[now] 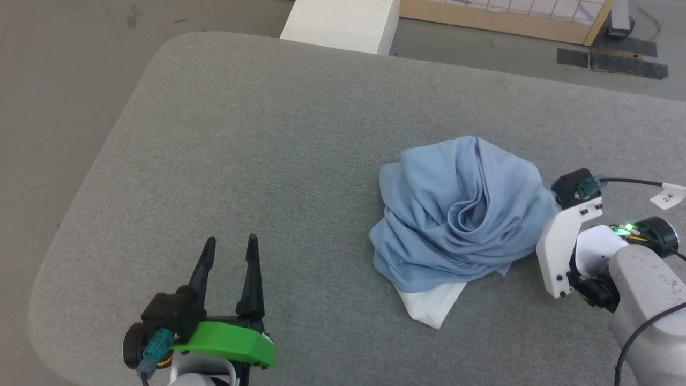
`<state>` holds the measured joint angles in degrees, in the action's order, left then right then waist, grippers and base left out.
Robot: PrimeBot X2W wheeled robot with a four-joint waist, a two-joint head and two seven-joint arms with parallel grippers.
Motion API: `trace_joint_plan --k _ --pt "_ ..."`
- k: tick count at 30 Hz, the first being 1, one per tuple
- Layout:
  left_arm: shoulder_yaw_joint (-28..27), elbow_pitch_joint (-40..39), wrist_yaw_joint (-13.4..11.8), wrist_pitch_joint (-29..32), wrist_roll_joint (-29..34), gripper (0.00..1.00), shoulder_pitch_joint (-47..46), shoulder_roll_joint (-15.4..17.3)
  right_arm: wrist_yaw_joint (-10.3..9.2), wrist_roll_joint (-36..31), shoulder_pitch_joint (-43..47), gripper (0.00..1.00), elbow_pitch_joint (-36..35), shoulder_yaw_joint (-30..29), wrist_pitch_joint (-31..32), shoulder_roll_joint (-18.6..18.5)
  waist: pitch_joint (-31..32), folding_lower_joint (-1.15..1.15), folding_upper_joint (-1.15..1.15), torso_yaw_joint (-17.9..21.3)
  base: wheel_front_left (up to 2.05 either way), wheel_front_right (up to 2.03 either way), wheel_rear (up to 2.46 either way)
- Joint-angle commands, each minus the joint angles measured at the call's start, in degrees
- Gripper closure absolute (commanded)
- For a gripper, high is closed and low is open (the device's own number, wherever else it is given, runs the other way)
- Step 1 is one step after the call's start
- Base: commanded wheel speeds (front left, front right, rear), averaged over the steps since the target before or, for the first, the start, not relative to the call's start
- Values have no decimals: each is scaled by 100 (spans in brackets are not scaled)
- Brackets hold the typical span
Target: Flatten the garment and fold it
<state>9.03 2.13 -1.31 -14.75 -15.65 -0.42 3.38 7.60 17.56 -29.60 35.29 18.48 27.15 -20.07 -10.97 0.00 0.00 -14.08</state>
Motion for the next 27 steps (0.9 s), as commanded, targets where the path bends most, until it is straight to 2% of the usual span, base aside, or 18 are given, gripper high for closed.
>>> trace_joint_plan --k 1,7,10,14,18,23,27 --pt "-39 8 6 -25 -10 0 -60 -32 -11 22 -9 100 105 45 -48 -16 29 0 0 66 0 0 0" --pt "-120 -16 -7 -25 -9 0 16 -43 -11 445 -343 100 -227 -69 -335 -117 206 0 0 414 0 0 0" --pt "-148 -35 -2 -25 12 0 50 -45 -11 685 -438 100 -605 -345 -485 -259 296 0 0 580 0 0 0" --pt "-216 -65 -4 -25 46 0 127 -46 -11 808 -256 100 -1311 -964 -583 -560 370 0 0 800 0 0 0" --pt "-287 -98 23 -25 74 0 185 -47 -11 742 460 100 -2053 -1917 -421 -764 318 0 0 947 0 0 0" --pt "-307 -90 80 -25 84 0 175 -48 -11 516 1944 100 -2647 -3281 -137 -485 166 0 0 1006 0 0 0" --pt "-288 -43 122 -25 83 0 114 -48 -11 218 2988 100 -2725 -3740 42 61 98 0 0 983 0 0 0"
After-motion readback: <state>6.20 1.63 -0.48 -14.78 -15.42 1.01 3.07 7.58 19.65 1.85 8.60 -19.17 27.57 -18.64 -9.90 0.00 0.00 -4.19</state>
